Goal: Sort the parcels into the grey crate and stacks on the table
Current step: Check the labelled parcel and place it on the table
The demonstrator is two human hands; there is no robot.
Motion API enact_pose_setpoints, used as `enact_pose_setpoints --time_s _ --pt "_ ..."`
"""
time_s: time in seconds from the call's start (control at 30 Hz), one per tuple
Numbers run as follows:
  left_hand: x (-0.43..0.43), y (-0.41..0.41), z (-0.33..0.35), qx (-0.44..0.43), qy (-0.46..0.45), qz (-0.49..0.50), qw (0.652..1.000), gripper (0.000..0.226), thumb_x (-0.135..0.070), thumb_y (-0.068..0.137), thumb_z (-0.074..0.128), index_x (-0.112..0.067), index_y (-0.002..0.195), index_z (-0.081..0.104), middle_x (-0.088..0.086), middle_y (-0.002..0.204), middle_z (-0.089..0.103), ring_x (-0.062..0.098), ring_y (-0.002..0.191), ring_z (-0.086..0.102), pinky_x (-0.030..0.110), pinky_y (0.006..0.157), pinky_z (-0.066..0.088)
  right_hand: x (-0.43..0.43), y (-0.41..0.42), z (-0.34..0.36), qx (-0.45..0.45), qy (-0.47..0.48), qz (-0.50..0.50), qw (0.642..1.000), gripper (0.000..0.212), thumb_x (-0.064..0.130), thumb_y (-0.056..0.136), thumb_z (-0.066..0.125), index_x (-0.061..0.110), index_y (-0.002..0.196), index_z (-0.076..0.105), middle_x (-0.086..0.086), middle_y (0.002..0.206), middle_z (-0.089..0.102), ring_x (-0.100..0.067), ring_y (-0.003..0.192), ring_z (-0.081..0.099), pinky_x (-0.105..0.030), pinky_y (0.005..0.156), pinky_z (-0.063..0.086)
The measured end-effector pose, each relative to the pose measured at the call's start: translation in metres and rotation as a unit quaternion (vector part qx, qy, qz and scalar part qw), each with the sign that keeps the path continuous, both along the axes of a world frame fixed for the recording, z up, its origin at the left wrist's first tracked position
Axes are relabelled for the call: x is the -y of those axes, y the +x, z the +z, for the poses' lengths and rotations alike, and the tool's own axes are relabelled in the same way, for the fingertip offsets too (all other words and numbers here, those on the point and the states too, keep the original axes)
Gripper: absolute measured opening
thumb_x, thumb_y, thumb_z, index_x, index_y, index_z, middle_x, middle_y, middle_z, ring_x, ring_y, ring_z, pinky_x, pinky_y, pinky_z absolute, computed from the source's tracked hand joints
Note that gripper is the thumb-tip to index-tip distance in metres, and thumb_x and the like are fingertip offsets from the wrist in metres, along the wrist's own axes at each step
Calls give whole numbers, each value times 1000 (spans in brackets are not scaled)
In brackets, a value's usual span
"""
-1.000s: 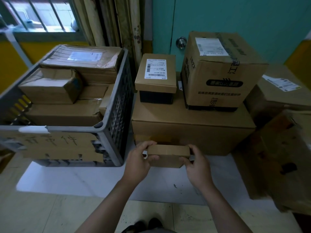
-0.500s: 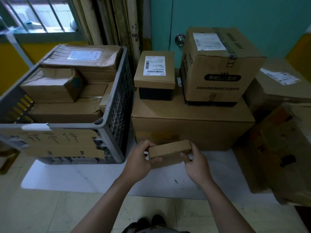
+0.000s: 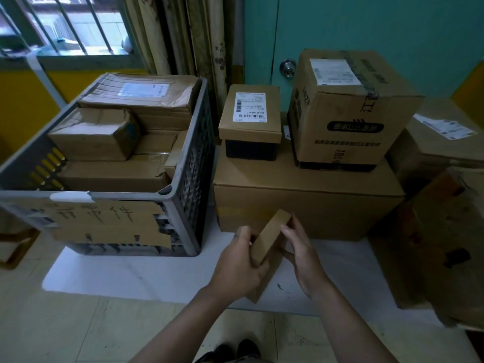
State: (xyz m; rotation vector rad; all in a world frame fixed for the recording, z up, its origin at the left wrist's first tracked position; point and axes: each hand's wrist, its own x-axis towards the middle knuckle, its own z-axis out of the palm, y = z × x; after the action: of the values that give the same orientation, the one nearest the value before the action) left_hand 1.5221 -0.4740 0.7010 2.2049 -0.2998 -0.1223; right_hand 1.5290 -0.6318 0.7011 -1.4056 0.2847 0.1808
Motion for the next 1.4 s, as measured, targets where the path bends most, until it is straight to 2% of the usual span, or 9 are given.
enact_pose_setpoints --time_s 0.13,0.23,0.43,0.63,0.83,0.97,1.07,1.27,1.4 --pt "3 3 6 -57 -77 -67 993 61 -62 84 59 -26 131 45 -13 118 57 -2 103 57 17 76 50 -4 7 -3 -27 -54 -3 998 70 43 90 67 42 151 32 13 129 59 -10 116 59 -41 103 49" --pt "2 10 9 -133 -154 -60 977 63 -66 91 45 -24 138 48 -13 125 61 -3 112 58 14 85 47 1 11 -3 -45 -38 8 998 86 59 71 75 45 147 38 11 132 61 -14 121 59 -46 105 49" --pt "1 24 13 -243 -213 -35 946 45 -56 86 54 -35 126 58 -10 118 67 7 107 65 25 83 52 7 13 1 -46 -17 -12 999 44 36 84 75 32 127 64 8 117 72 -14 110 67 -47 97 54" --pt "4 33 12 -306 -248 -32 919 36 -38 96 61 -25 129 57 -1 125 64 14 110 65 30 80 57 12 13 4 -71 -35 -54 995 28 33 83 76 25 108 69 3 105 75 -10 94 71 -39 89 58" --pt "10 39 12 -347 -255 -14 902 62 -50 81 63 -24 137 54 2 128 64 16 115 63 30 76 58 12 12 5 -77 -42 -29 996 23 36 84 74 28 106 71 8 101 76 -5 95 70 -36 90 58" --pt "13 43 13 -341 -257 -11 904 40 -36 99 58 -21 135 55 2 123 65 15 110 64 28 73 57 14 16 7 -79 -35 -31 996 23 34 85 74 26 106 71 7 99 76 -6 90 71 -29 78 58" --pt "16 46 13 -339 -250 -4 907 40 -34 99 56 -20 136 53 1 123 65 15 110 64 27 72 56 16 20 8 -87 -24 -31 995 23 34 84 74 25 106 71 5 96 77 -8 87 73 -25 71 57" --pt "16 51 11 -328 -253 -12 910 67 -45 83 73 -18 139 50 3 125 64 15 112 64 34 81 60 18 20 10 -80 -19 -29 996 33 33 85 73 24 117 68 3 107 75 -15 99 71 -38 87 57" --pt "16 55 11 -325 -272 12 906 82 -53 81 73 -11 146 46 10 122 59 16 111 61 40 88 60 17 14 12 -64 -19 -20 998 30 43 82 68 28 108 73 2 101 75 -20 98 70 -43 87 57"
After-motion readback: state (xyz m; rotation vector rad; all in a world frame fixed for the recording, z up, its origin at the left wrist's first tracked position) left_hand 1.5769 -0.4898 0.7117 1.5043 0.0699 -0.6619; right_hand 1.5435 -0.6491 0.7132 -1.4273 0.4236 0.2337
